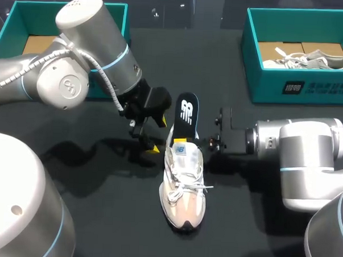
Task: Take the shoe out of the shoebox, open the shoe tongue, remove and reinsert the insole, then place the shoe into the shoebox
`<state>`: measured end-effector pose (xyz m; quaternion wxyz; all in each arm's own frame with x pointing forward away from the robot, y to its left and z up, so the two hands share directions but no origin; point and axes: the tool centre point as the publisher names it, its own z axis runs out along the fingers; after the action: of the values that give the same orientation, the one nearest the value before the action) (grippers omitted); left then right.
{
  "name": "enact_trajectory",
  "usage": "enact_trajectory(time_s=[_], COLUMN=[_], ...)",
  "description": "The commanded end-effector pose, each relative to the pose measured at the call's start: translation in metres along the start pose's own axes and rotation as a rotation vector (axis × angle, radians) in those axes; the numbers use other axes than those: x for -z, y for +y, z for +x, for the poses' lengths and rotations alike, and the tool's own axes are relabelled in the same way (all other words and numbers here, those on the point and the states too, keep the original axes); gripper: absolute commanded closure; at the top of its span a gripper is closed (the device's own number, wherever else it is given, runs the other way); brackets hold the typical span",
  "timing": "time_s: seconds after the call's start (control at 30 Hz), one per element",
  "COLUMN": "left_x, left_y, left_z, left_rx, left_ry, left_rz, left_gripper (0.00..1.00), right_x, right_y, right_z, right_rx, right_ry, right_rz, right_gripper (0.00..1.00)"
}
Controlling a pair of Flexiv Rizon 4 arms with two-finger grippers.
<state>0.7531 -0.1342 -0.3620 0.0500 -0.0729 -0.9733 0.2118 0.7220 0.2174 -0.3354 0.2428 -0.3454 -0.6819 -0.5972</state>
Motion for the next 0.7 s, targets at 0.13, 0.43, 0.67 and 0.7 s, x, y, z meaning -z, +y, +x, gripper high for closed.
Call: enact_trajectory(time_s=[0.13, 0.43, 0.67, 0.7], left_x=[0.000, 0.000, 0.000, 0.000], left_y=[0.001, 0.001, 0.001, 0.001], left_z=[0.001, 0.001, 0.001, 0.001], left_rx=[-0.001, -0.001, -0.001, -0.001], left_ry=[-0.001, -0.001, -0.001, -0.001], left_rz=[-0.001, -0.001, -0.001, -0.001], left_gripper=[0.00, 0.00, 0.00, 0.00], right_x=[0.010, 0.011, 0.010, 0.010], right_y=[0.017, 0.039, 0.049, 0.049], right_z=[0.006, 0.000, -0.007, -0.008], right_rx=[0.062, 0.106, 0.112, 0.112], right_ry=[0.019, 0.032, 0.042, 0.044], right_rz=[0.003, 0.030, 0.038, 0.038], right_gripper=[0.60, 0.68, 1.00, 1.00])
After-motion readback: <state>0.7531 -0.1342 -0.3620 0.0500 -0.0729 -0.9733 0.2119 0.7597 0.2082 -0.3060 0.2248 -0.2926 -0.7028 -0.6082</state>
